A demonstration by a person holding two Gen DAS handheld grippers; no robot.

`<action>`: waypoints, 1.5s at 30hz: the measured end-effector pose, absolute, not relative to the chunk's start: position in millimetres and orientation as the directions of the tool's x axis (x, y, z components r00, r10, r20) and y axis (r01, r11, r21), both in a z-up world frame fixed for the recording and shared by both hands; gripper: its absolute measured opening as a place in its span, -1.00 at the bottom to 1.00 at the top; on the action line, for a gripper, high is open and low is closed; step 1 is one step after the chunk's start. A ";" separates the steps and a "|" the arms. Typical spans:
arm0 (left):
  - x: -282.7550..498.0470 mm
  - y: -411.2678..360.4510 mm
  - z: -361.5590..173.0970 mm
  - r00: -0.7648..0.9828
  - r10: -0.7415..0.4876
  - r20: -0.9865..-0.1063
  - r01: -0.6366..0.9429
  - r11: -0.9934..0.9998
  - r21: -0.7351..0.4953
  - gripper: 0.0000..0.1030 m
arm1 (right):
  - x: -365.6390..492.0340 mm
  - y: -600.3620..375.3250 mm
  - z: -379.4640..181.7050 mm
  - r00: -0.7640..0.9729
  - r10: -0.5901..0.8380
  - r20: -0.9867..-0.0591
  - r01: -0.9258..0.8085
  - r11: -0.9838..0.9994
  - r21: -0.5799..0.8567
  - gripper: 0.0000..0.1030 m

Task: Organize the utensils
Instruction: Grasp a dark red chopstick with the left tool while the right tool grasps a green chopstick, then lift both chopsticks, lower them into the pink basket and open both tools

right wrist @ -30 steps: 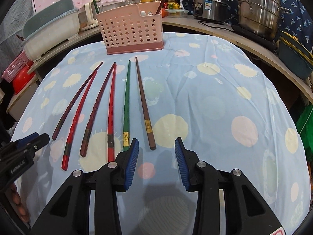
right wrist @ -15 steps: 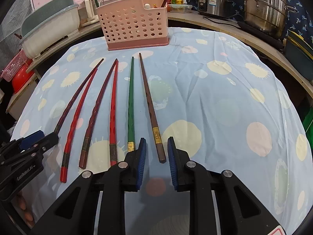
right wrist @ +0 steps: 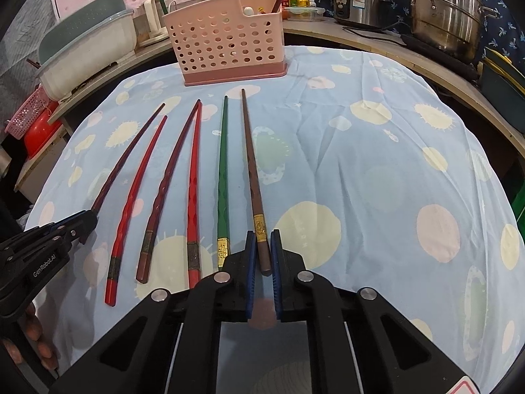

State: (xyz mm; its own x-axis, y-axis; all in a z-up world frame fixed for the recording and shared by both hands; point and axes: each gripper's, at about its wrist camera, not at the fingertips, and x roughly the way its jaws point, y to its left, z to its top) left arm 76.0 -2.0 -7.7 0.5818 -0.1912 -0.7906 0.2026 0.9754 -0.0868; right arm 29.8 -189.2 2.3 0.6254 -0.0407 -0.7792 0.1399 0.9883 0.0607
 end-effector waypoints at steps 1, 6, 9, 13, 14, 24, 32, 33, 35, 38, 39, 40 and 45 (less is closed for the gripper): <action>74.7 -1.3 -7.3 0.580 -0.195 -0.791 0.204 0.975 -0.091 -0.87 | 28.3 -188.9 3.2 0.628 -0.038 -0.777 0.137 0.989 0.062 -0.85; 64.4 4.2 1.4 0.579 -0.210 -0.788 0.204 0.973 -0.109 -0.87 | 17.0 -187.5 12.1 0.647 -0.031 -0.762 0.132 0.989 0.072 -0.86; 57.5 10.3 12.7 0.589 -0.223 -0.777 0.205 0.971 -0.124 -0.87 | 8.3 -188.6 21.6 0.664 -0.029 -0.747 0.133 0.988 0.080 -0.86; 49.6 17.7 31.3 0.606 -0.240 -0.758 0.208 0.968 -0.140 -0.87 | -1.8 -193.2 39.8 0.694 -0.026 -0.720 0.136 0.986 0.095 -0.86; 47.9 18.7 35.9 0.611 -0.243 -0.754 0.209 0.967 -0.142 -0.87 | -4.0 -194.4 45.1 0.702 -0.025 -0.712 0.136 0.986 0.099 -0.86; 31.7 25.0 93.3 0.675 -0.288 -0.680 0.235 0.957 -0.171 -0.87 | -20.8 -198.4 104.2 0.780 -0.023 -0.625 0.131 0.983 0.128 -0.86; 31.1 24.3 136.0 0.719 -0.313 -0.620 0.253 0.949 -0.186 -0.87 | -20.6 -192.7 141.0 0.823 -0.011 -0.568 0.103 0.986 0.130 -0.86; 32.4 23.8 140.7 0.723 -0.316 -0.614 0.255 0.948 -0.188 -0.87 | -18.7 -192.0 145.9 0.827 -0.010 -0.561 0.099 0.987 0.129 -0.86; 35.8 22.1 149.1 0.730 -0.320 -0.604 0.260 0.947 -0.187 -0.87 | -14.5 -191.4 154.1 0.835 -0.003 -0.550 0.091 0.987 0.132 -0.86; 45.1 17.5 163.5 0.744 -0.320 -0.587 0.268 0.947 -0.176 -0.87 | -5.1 -191.0 168.3 0.848 0.000 -0.530 0.079 0.989 0.128 -0.86; 48.4 16.0 168.1 0.750 -0.320 -0.579 0.270 0.947 -0.174 -0.87 | -1.6 -191.1 174.2 0.853 -0.001 -0.521 0.077 0.989 0.123 -0.86; 52.6 14.7 173.0 0.754 -0.319 -0.574 0.271 0.947 -0.171 -0.87 | 2.5 -191.5 180.1 0.859 -0.005 -0.512 0.075 0.990 0.116 -0.86; 76.8 5.8 196.2 0.772 -0.316 -0.552 0.278 0.948 -0.154 -0.87 | 26.2 -197.6 207.1 0.879 -0.019 -0.476 0.076 0.992 0.100 -0.86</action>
State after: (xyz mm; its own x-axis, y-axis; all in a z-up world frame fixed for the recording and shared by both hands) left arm 76.8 5.8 196.2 0.7719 -0.3160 -0.5516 0.2781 0.9481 -0.1540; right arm 26.2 -197.6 207.1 0.8790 -0.0190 -0.4764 0.0757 0.9921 0.1001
